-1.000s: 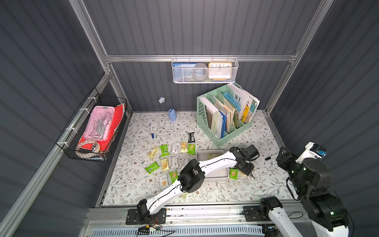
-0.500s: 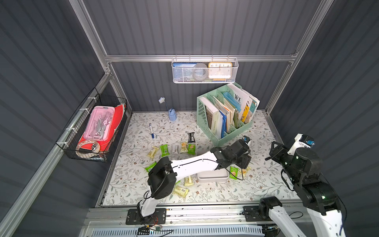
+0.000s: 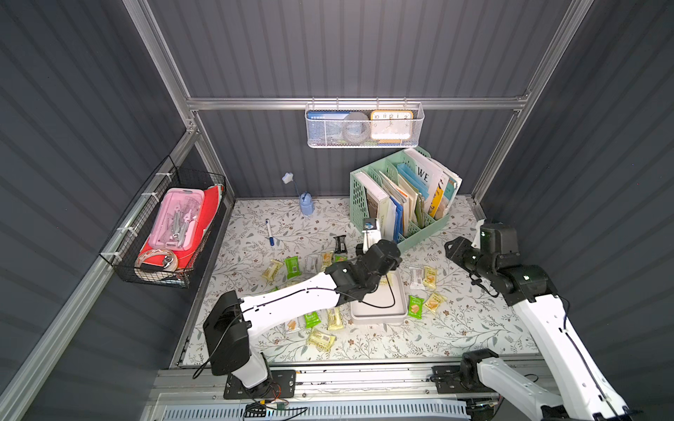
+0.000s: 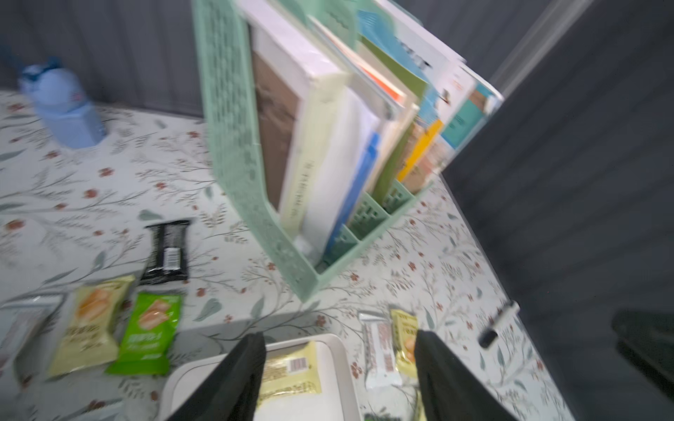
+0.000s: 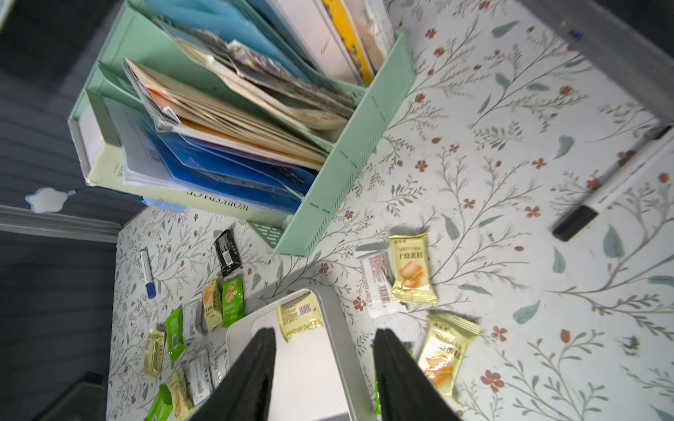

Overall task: Take the cookies out of the storage box
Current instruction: Pick up the cookie from the storage box.

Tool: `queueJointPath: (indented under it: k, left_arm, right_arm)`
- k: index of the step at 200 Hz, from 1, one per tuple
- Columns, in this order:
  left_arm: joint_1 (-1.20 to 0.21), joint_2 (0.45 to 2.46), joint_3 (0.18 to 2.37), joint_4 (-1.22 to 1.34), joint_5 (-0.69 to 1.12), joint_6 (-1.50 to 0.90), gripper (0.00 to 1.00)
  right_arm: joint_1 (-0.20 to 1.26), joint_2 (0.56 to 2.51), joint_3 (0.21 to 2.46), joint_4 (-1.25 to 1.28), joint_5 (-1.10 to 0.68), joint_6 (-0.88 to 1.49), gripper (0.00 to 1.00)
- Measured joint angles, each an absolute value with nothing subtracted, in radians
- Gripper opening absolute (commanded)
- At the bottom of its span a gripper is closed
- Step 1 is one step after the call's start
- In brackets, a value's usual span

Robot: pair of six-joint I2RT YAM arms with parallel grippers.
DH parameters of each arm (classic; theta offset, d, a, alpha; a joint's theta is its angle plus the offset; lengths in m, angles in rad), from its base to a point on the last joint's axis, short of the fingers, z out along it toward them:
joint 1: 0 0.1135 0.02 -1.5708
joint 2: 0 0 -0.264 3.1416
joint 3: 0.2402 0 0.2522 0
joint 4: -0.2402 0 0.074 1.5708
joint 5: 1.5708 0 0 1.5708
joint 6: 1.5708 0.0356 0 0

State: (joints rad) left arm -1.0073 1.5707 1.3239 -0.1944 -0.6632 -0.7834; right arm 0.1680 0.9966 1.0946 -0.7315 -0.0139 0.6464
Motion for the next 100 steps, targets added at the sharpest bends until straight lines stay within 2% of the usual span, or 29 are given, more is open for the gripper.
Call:
queueJointPath:
  k: [37, 100]
  left_arm:
    - [-0.869, 1.483, 1.257, -0.373, -0.727, -1.041, 0.69]
    - [-0.7, 1.403, 1.111, -0.553, -0.655, -1.288, 0.69]
  right_arm:
    - [0.29, 1.16, 1.145, -0.746, -0.058, 0.647, 0.52]
    - [0.499, 1.485, 1.306, -0.839, -0.087, 0.57, 0.6]
